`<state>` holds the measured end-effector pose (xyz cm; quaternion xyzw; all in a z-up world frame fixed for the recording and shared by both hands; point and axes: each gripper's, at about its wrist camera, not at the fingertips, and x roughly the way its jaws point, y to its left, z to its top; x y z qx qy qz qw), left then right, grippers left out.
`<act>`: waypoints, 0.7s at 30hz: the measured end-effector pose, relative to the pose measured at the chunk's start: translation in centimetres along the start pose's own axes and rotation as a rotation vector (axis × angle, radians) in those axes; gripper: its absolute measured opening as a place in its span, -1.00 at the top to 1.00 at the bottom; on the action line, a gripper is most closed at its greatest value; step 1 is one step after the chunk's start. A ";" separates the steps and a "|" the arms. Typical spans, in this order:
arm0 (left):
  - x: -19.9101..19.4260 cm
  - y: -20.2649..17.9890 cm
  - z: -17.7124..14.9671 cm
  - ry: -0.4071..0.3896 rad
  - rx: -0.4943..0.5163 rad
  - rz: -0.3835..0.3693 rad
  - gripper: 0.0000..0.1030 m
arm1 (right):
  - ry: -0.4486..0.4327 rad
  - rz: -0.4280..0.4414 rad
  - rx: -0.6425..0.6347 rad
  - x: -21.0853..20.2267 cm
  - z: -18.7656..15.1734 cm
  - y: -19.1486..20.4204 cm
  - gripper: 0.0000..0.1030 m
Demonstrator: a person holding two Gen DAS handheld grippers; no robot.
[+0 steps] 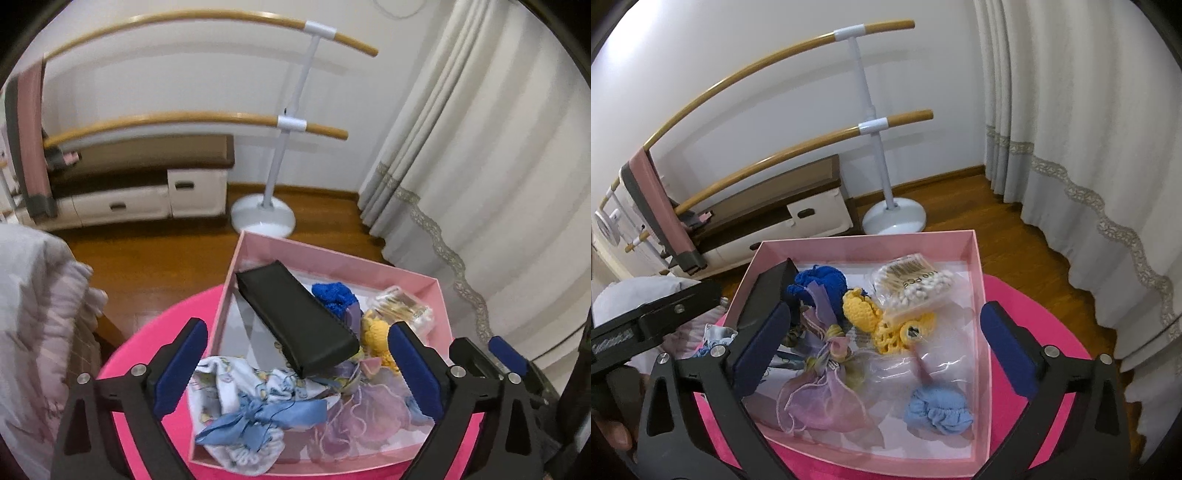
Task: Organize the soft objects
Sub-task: 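Open both grippers to drop the case and plastic roll into the box, then withdraw both tools from the box back over the table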
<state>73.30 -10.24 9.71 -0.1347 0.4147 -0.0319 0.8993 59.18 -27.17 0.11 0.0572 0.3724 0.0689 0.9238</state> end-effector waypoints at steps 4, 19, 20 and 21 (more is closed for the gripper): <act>-2.6 -0.6 -1.6 -0.080 0.039 0.028 -1.00 | -0.005 0.000 0.008 -1.0 -0.4 0.1 -1.00; -12.8 -1.5 -10.1 -0.300 0.182 0.110 -1.00 | -0.113 -0.017 0.003 -9.5 -3.2 2.7 -1.00; -13.3 -1.5 -10.8 -0.310 0.190 0.114 -1.00 | -0.121 -0.016 0.003 -10.1 -3.4 3.0 -1.00; -14.0 -1.5 -11.6 -0.323 0.198 0.121 -1.00 | -0.131 -0.015 0.003 -10.8 -3.6 3.1 -1.00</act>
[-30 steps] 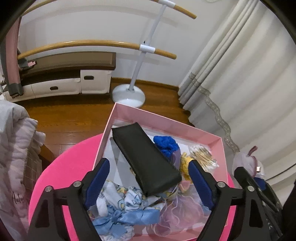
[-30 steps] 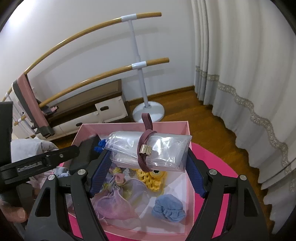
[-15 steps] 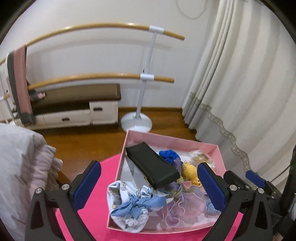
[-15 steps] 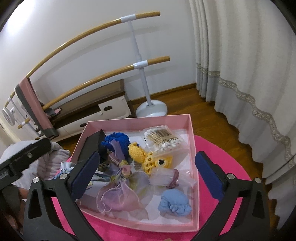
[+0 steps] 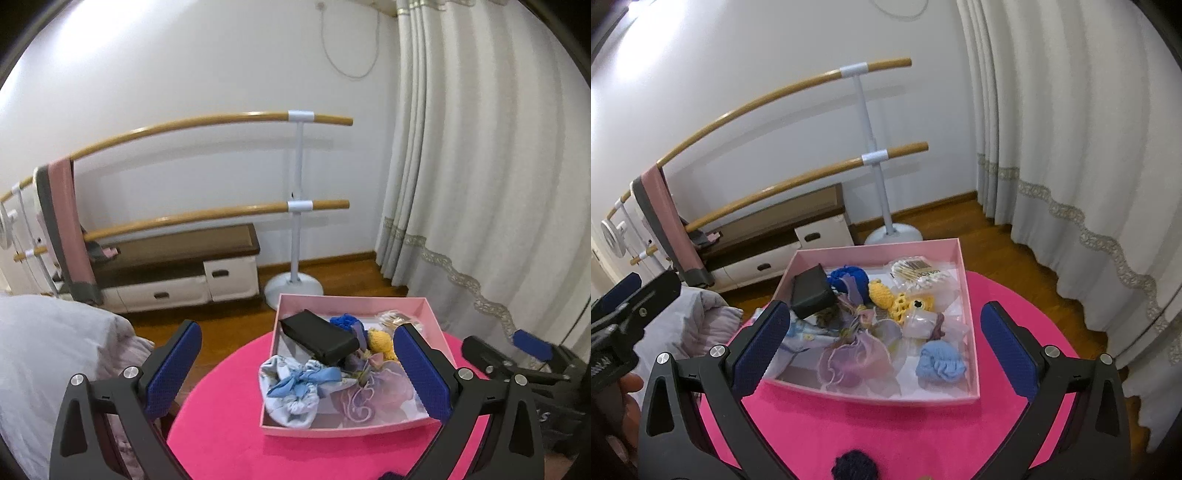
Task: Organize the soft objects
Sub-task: 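Withdraw both tools from the box back over the table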
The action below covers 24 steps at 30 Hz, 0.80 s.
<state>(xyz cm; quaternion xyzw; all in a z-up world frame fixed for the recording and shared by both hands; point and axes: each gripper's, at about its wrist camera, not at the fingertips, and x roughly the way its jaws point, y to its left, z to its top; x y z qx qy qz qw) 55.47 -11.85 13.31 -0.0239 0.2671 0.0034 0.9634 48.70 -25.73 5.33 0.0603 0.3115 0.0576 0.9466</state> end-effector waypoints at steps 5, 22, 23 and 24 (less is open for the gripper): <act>-2.8 0.1 -2.6 -0.043 0.027 0.026 -1.00 | -0.065 -0.004 -0.001 -4.3 -1.1 0.7 -1.00; -13.4 1.0 -12.1 -0.106 0.049 0.021 -1.00 | -0.175 0.001 -0.015 -13.2 -6.2 2.8 -1.00; -13.9 1.1 -12.6 -0.105 0.051 0.021 -1.00 | -0.178 0.004 -0.013 -13.6 -6.6 2.9 -1.00; -14.5 1.2 -13.3 -0.107 0.054 0.022 -1.00 | -0.180 0.005 -0.013 -13.9 -6.9 2.9 -1.00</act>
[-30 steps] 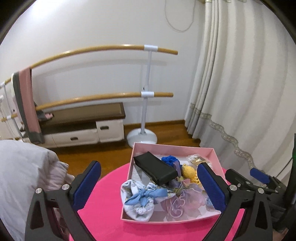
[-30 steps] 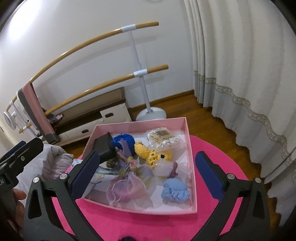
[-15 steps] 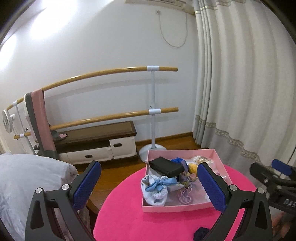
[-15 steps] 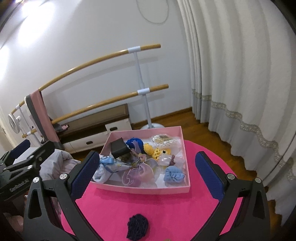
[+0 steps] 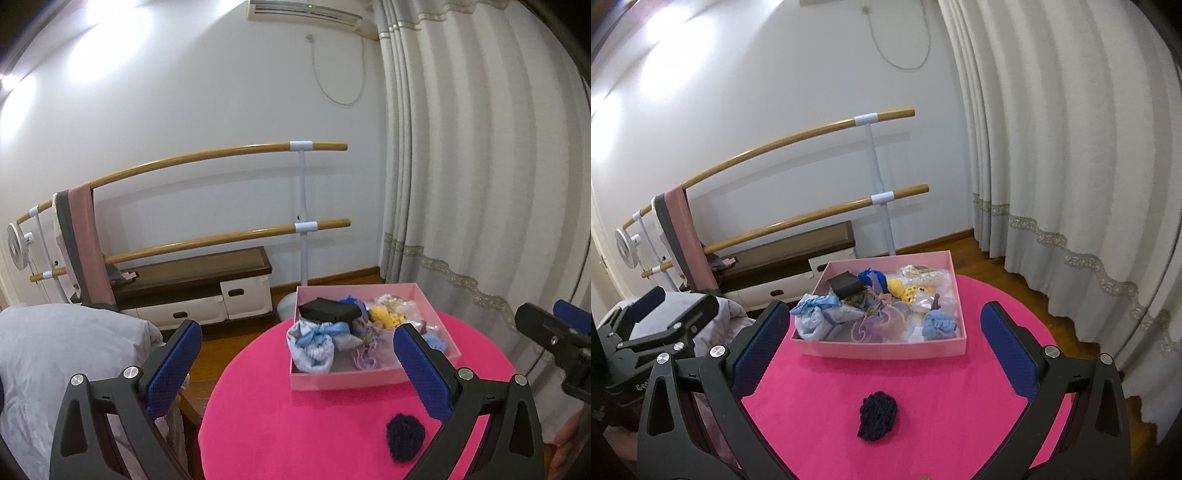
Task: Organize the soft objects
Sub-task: 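Withdraw both tools from the box back over the table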
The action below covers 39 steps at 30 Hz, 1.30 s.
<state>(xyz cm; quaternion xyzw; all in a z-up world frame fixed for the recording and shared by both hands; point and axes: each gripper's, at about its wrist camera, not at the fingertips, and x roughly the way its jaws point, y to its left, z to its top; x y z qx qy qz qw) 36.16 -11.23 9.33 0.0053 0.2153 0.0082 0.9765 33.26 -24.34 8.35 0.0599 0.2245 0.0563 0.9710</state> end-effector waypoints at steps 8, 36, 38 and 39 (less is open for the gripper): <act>-4.0 1.0 -3.1 -0.006 -0.013 -0.002 -1.00 | -0.010 -0.013 0.002 -2.8 -2.9 0.6 -1.00; -7.4 3.1 -6.6 0.061 -0.044 -0.005 -1.00 | 0.108 -0.048 -0.008 -2.8 -9.3 1.2 -1.00; -6.7 3.1 -6.7 0.075 -0.045 -0.007 -1.00 | 0.129 -0.049 -0.007 -1.9 -9.7 1.1 -1.00; -6.2 3.1 -6.5 0.081 -0.045 -0.008 -1.00 | 0.140 -0.050 -0.007 -1.5 -9.9 1.0 -1.00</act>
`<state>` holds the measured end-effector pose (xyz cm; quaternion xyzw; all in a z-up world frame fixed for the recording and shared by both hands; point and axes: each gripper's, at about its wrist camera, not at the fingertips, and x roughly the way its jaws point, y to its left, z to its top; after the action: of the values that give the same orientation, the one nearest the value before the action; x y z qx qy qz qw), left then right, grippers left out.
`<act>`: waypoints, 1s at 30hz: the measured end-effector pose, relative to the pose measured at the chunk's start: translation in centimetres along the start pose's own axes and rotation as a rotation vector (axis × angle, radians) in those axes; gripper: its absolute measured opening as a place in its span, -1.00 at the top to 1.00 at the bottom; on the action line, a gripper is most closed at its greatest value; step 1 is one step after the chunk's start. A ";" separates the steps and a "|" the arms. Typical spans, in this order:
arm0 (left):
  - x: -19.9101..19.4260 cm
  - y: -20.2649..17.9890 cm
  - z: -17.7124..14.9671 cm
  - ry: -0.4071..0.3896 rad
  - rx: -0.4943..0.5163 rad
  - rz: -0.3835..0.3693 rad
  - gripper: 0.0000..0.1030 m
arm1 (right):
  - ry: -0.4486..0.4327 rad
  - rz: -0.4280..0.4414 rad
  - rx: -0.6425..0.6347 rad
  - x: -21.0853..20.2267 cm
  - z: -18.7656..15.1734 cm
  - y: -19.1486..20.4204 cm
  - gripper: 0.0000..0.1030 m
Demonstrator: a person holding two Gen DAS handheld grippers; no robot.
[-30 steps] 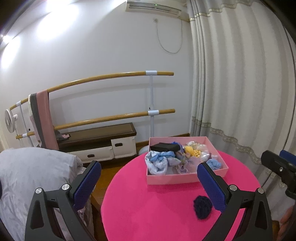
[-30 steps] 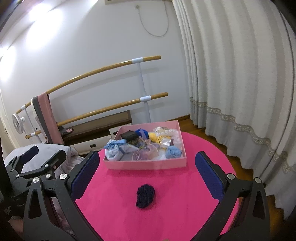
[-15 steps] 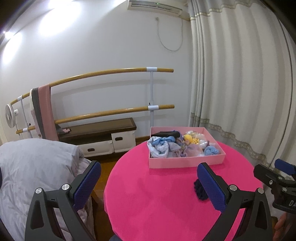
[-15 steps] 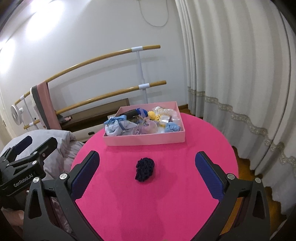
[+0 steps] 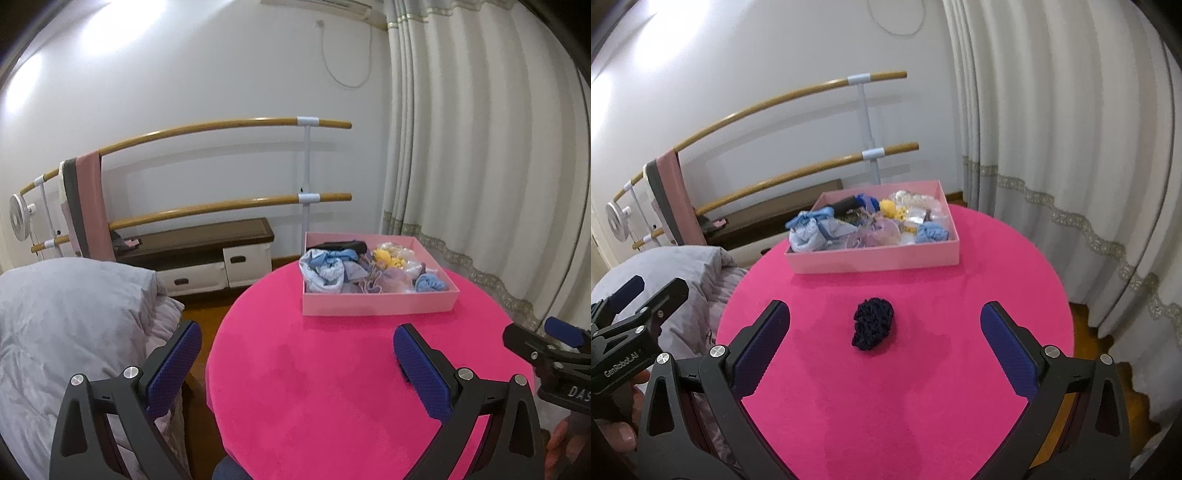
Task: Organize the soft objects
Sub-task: 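Withdraw both tools from the box back over the table, then grasp the navy crocheted pouch with the right gripper while the left grips the pink box wall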
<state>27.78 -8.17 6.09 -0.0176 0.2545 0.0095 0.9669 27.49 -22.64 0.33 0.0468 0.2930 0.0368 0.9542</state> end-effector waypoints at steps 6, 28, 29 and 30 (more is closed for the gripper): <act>3.2 0.5 0.0 0.063 -0.010 -0.006 -1.00 | 0.083 -0.006 -0.009 3.8 -1.0 0.1 -1.00; 17.9 1.0 1.0 0.198 -0.032 0.035 -1.00 | 0.304 -0.031 -0.087 17.2 -2.9 1.6 -0.44; 18.2 1.1 1.1 0.199 -0.031 0.035 -1.00 | 0.312 -0.031 -0.100 17.5 -3.1 1.8 -0.37; 18.9 1.0 1.2 0.201 -0.031 0.036 -1.00 | 0.297 -0.043 -0.134 17.5 -3.3 2.2 -0.20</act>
<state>44.83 -6.90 -2.21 -0.0288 0.3501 0.0292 0.9358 39.99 -18.52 -11.85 -0.0293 0.4287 0.0425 0.9019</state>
